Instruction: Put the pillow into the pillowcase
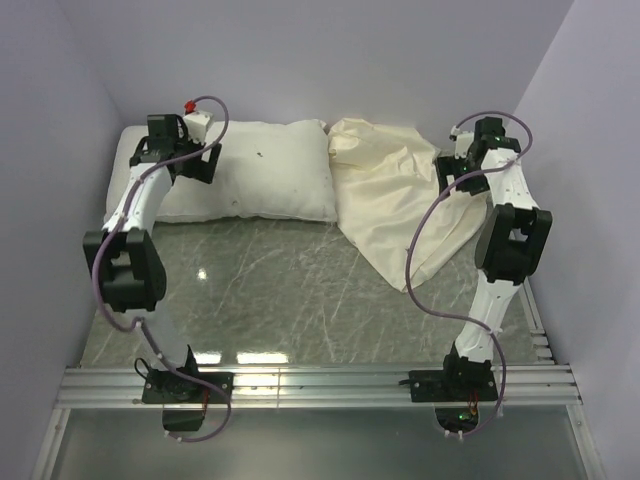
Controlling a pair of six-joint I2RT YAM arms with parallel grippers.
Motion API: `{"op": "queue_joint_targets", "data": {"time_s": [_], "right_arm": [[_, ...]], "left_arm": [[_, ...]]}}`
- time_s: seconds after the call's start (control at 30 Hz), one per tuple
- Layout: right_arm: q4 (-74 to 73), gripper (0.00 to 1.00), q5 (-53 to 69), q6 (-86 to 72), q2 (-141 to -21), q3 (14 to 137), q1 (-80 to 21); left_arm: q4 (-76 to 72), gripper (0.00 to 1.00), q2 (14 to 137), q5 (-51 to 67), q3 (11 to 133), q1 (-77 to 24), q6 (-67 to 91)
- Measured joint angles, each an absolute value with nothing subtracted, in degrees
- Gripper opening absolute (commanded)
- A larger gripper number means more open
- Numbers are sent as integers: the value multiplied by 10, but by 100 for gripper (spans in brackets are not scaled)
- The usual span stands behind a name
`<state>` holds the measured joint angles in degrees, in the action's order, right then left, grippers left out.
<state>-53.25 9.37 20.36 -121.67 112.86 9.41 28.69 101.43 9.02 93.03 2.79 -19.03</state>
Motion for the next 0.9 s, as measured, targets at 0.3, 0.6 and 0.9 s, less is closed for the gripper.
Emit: {"op": "queue_joint_targets", "data": {"time_s": [0.3, 0.6, 0.9], "right_arm": [[-531, 96, 88, 205, -1232, 1108, 104], [-551, 46, 81, 220, -1298, 1113, 117], [-634, 0, 145, 282, -1282, 1018, 117]], "left_arm": [[235, 45, 1177, 44, 1011, 72, -186], [231, 26, 1095, 55, 920, 152, -163], [369, 79, 991, 170, 893, 184, -167]]}}
